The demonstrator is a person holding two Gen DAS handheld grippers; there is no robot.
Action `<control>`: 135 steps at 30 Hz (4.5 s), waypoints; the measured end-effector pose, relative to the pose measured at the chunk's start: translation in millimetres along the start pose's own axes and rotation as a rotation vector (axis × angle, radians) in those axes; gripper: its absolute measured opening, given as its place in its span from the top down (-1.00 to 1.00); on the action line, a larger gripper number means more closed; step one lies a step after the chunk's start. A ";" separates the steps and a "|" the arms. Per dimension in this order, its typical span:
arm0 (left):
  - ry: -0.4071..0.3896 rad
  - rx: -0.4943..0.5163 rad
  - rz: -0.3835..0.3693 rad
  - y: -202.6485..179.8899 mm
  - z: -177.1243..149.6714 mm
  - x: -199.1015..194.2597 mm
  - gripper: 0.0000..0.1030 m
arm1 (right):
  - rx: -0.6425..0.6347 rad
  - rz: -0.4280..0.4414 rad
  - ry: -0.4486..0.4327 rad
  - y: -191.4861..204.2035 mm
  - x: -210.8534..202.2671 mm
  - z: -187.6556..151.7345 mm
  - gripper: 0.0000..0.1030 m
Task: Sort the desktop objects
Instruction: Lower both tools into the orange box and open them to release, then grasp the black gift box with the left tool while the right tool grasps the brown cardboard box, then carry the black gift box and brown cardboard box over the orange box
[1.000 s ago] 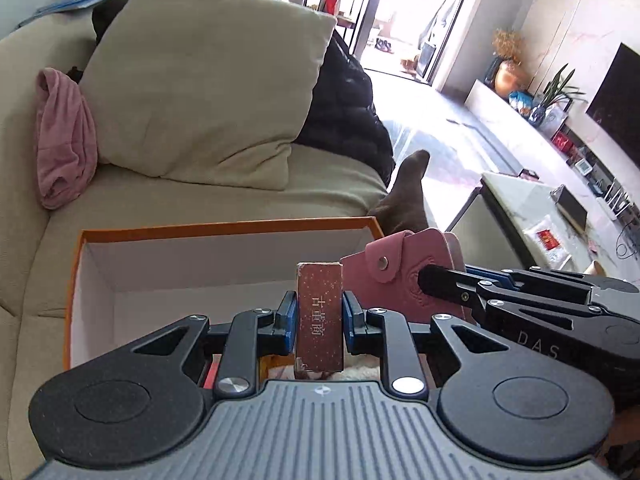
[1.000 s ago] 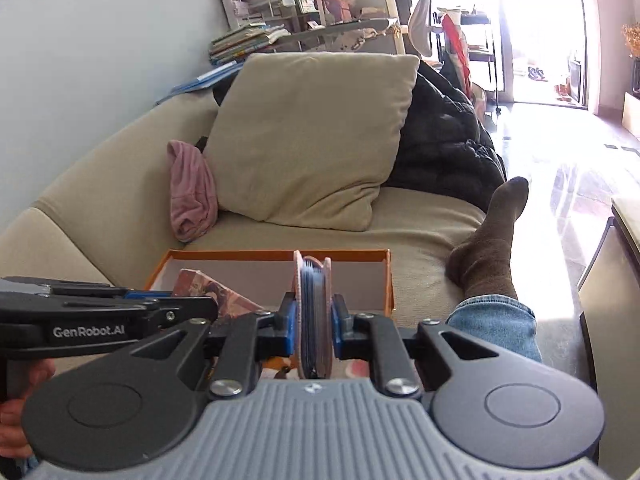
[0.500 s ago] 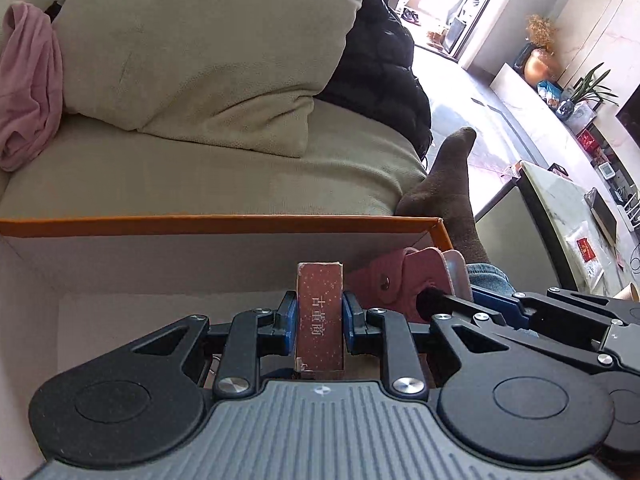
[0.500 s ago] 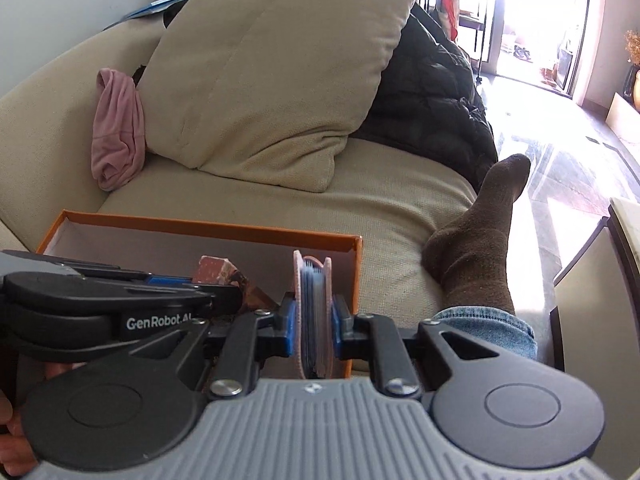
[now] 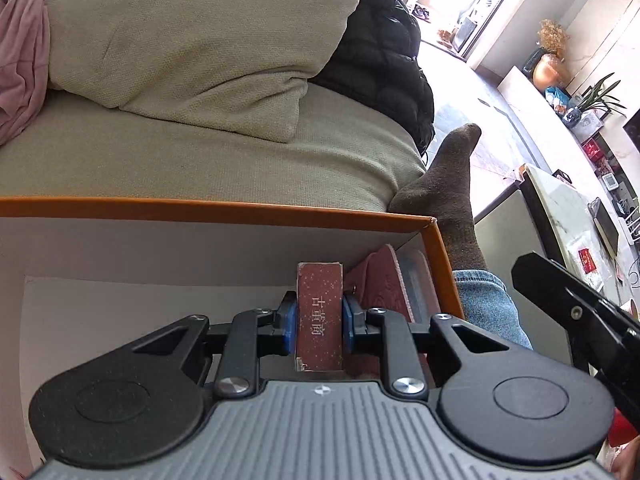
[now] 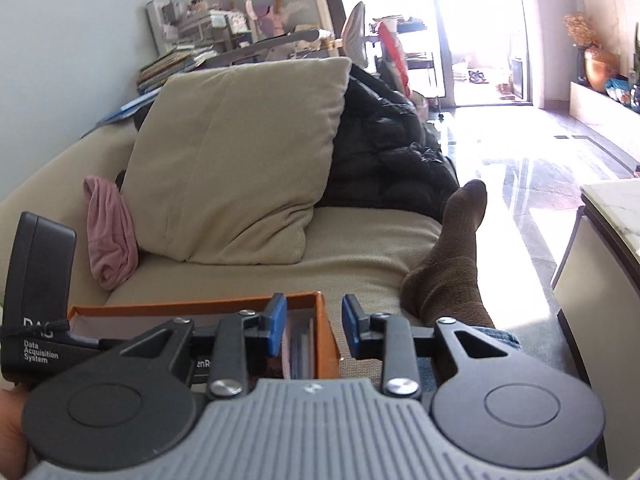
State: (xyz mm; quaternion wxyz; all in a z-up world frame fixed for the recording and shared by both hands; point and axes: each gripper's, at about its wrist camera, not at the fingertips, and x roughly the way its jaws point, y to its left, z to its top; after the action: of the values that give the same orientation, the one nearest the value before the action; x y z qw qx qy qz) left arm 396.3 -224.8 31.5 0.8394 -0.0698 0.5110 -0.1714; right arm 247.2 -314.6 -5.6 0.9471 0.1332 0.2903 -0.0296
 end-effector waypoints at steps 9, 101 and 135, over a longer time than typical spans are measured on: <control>0.003 -0.102 -0.064 -0.7 2.3 6.8 0.42 | 0.111 0.009 0.049 -24.5 4.3 -16.8 0.35; 0.219 -0.288 0.054 240.0 -165.9 -161.9 -0.22 | -0.146 0.564 0.660 142.2 -19.8 -201.4 -0.02; -0.180 0.107 0.065 73.1 -178.4 -263.7 0.26 | -0.349 0.446 0.226 108.6 -132.3 -122.1 0.11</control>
State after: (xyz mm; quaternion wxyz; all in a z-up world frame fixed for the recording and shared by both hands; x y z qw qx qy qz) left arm 144.3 -51.7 146.5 0.8896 -0.0234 0.4257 -0.1640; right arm 85.7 -180.0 -3.4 0.9005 0.0314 0.3582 0.2444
